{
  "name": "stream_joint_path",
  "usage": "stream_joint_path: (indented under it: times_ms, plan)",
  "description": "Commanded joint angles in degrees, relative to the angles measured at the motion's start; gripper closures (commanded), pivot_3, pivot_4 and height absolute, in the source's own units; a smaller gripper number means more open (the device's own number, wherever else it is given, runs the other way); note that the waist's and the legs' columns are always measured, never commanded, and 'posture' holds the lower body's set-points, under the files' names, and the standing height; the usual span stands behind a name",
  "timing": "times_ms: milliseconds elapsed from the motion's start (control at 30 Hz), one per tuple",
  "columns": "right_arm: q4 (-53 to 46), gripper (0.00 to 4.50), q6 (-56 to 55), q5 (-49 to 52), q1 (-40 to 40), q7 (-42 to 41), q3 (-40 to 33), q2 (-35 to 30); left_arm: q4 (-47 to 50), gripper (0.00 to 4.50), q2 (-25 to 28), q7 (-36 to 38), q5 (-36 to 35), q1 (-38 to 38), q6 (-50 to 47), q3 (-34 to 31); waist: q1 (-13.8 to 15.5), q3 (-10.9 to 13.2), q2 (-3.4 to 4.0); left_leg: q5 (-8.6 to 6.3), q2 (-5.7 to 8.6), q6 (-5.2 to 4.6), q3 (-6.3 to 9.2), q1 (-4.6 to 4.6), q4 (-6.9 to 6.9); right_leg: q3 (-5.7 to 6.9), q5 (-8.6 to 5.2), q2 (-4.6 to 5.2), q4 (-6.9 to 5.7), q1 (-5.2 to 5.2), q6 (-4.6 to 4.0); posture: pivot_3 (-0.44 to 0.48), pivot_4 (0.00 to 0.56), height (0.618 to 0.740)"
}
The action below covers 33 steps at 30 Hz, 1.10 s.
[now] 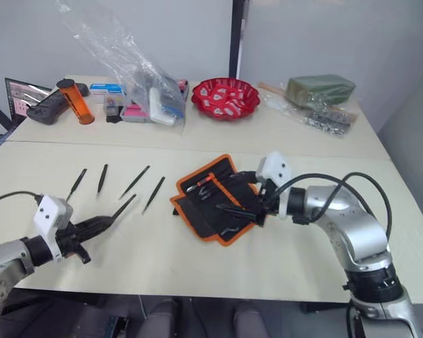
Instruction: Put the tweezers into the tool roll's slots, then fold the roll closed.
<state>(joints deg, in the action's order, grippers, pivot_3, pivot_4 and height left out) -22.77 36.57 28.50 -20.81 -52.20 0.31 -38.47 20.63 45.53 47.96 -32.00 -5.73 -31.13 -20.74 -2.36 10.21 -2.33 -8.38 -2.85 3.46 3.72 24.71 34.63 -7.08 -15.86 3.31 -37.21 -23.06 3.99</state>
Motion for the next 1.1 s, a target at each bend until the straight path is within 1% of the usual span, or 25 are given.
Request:
stream_joint_path:
  times_ms: [33, 167, 233, 333, 467, 600, 667, 700, 867, 967, 1100]
  plan:
    - [-4.6, 0.0, 1.11, 1.47, 3.39, 2.41, -3.54, -1.09, 1.09, 4.48, 2.18, 1.21, -3.26, 7.03, -3.42, 1.73, -0.02, 0.0, 0.0, 0.0, 0.0, 0.0, 0.0, 0.0, 0.0, 0.0, -0.03, 0.0, 0.0, 0.0, 0.05, 0.0, 0.15, 0.74]
    - [-7.0, 0.0, 2.17, -0.03, 7.98, 6.36, -4.88, -1.27, -0.3, 4.48, 3.25, 1.94, -5.1, 18.32, -9.05, 7.12, -0.08, 0.0, 0.0, 0.0, 0.0, 0.0, 0.01, 0.02, 0.08, -0.01, -0.14, -0.01, 0.0, 0.03, 0.33, 0.0, 0.15, 0.74]
    - [-7.41, 0.0, 3.24, 0.95, 9.7, 7.78, -5.43, -0.47, -0.51, 4.48, 3.37, 2.55, -5.75, 22.95, -11.67, 10.16, -0.2, 0.0, 0.0, 0.0, 0.02, 0.0, 0.01, 0.03, 0.09, -0.02, -0.14, -0.01, 0.0, 0.04, 0.37, 0.0, 0.15, 0.74]
    - [-6.85, 0.82, 3.86, 1.64, 11.66, 9.87, -5.87, 1.1, -1.66, 4.5, 3.3, 3.13, -4.48, 28.32, -13.76, 14.48, -0.48, 0.0, -0.01, -0.01, 0.01, -0.01, 0.01, 0.02, 0.07, -0.03, -0.14, -0.03, -0.01, 0.03, 0.39, 0.0, 0.15, 0.74]
    - [-4.16, 2.21, 0.72, -1.29, 12.57, 11.25, -3.33, 3.51, -1.49, 4.5, 3.64, 2.89, -0.01, 33.31, -13.58, 20.55, -0.56, 0.0, 0.0, 0.0, 0.01, -0.02, 0.01, 0.03, 0.07, -0.05, -0.14, -0.06, -0.02, 0.02, 0.4, 0.0, 0.15, 0.74]
    - [3.03, 3.57, -4.84, -6.08, 10.36, 12.22, 0.19, 6.23, 0.4, 4.5, 2.74, 2.38, 4.55, 39.18, -13.54, 27.11, -0.28, 0.01, -0.01, 0.0, 0.02, -0.02, 0.02, 0.04, 0.11, -0.05, -0.13, -0.06, -0.01, 0.04, 0.42, 0.0, 0.15, 0.74]
    - [6.65, 4.24, -7.21, -7.67, 9.03, 12.03, 1.64, 7.69, 0.09, 4.5, 1.87, 3.86, 3.32, 42.26, -16.99, 29.56, -0.25, 0.01, -0.01, 0.0, 0.04, -0.02, 0.01, 0.07, 0.13, -0.08, -0.12, -0.05, 0.0, 0.03, 0.45, 0.0, 0.15, 0.74]
    - [7.99, 4.47, -8.11, -8.22, 8.58, 11.93, 2.17, 8.23, -0.2, 4.5, 1.52, 4.46, 2.72, 43.23, -18.08, 30.18, -0.21, 0.01, -0.01, 0.0, 0.04, -0.02, 0.01, 0.08, 0.14, -0.08, -0.11, -0.05, 0.0, 0.04, 0.46, 0.0, 0.15, 0.74]
    - [16.72, 4.47, -14.55, -11.64, 7.94, 10.8, 4.27, 10.23, -5.7, 4.5, -1.64, 3.27, 4.81, 48.95, -20.85, 32.34, -0.21, 0.01, -0.01, 0.0, 0.04, -0.02, 0.03, 0.1, 0.14, -0.08, -0.11, -0.08, -0.01, 0.03, 0.48, 0.0, 0.15, 0.74]
    - [19.93, 4.47, -16.54, -13.19, 7.92, 10.15, 4.92, 10.31, -8.17, 4.5, -2.36, 3.64, 5.27, 51.87, -22.3, 33.03, -0.26, 0.01, -0.01, 0.0, 0.04, -0.03, 0.05, 0.1, 0.15, -0.08, -0.1, -0.1, -0.02, 0.04, 0.5, 0.0, 0.15, 0.74]
    - [22.65, 4.47, -18.27, -14.66, 9.29, 9.6, 5.68, 10.01, -10.74, 4.5, -3.02, 4.66, 7.16, 56.0, -23.52, 35.81, -0.24, 0.01, 0.0, 0.0, 0.04, -0.03, 0.12, 0.05, 0.17, -0.07, -0.1, -0.13, -0.01, 0.13, 0.52, 0.0, 0.15, 0.74]
